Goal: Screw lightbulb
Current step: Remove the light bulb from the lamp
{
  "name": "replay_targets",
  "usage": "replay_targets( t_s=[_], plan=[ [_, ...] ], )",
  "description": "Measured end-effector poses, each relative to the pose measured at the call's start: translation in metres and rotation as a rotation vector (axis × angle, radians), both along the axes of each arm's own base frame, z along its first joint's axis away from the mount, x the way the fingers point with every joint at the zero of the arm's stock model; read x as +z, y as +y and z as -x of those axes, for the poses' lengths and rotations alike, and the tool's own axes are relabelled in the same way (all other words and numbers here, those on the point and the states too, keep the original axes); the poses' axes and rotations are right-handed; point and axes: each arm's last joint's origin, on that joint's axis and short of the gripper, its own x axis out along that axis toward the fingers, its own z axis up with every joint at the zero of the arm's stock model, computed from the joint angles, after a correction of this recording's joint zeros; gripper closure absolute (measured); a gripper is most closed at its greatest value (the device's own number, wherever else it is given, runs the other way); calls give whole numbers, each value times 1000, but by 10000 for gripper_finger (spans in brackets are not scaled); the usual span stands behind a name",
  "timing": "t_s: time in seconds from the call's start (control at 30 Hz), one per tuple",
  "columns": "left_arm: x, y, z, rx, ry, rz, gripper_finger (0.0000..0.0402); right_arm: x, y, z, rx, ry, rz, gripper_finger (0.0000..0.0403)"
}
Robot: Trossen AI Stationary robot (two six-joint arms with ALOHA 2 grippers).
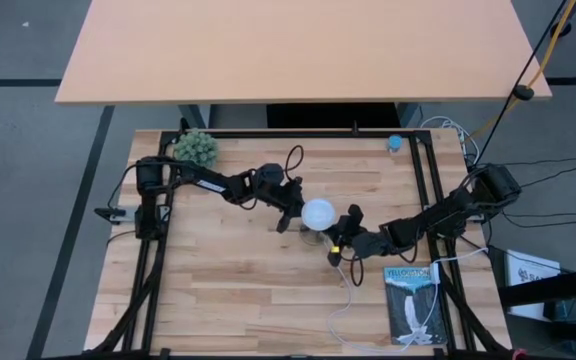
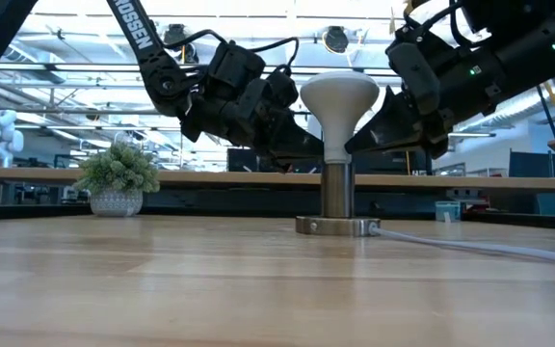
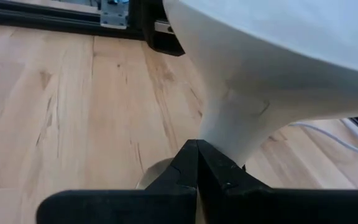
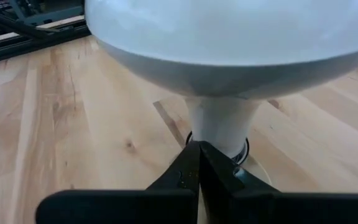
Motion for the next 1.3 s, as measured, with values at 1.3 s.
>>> replay_targets(
  t_s=[1.3],
  plan=[
    [1, -12, 20, -4, 56, 26, 402, 16, -14, 15, -120, 36, 7, 403]
  ],
)
